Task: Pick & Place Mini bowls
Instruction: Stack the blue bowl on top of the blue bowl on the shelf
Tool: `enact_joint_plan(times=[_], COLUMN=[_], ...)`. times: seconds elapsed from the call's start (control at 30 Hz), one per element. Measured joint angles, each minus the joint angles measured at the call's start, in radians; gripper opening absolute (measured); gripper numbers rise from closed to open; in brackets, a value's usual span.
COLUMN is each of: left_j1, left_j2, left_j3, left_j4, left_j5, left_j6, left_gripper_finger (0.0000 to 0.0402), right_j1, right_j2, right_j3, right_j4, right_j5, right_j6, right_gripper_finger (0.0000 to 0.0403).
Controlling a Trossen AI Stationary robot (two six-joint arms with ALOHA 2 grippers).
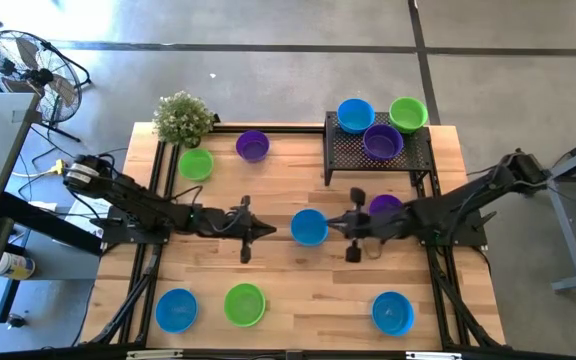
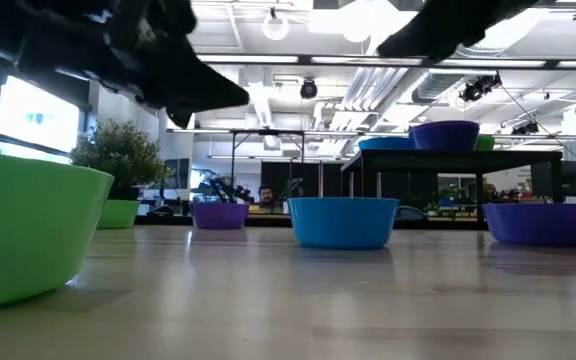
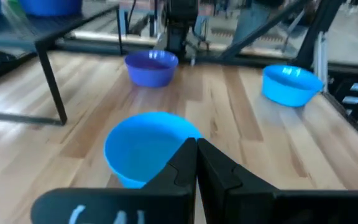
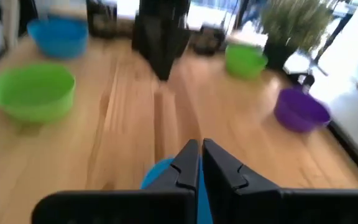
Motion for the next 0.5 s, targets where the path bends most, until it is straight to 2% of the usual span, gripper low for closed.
enact_joint_plan(times=[0.33,0.5], left_j1=[-0.012,-0.012], left_j2=[0.001,0.001], left_j3=[-0.109,-0.165], left_j4=[0.134,0.228], left_j5=[-0.03,-0.035], left_j6=[-0.008,-0.007], left_gripper_finger=[0.0004,0.0004], right_j1=[0.027,0.01], right_j2=[0.288,0.401], right_j3=[0.301,0.379], right_j4=[-0.356,-0.481], right_j5=[-0.051,-0.11], right_j6=[0.041,0.062], right_gripper_finger=[0.01,0.0118])
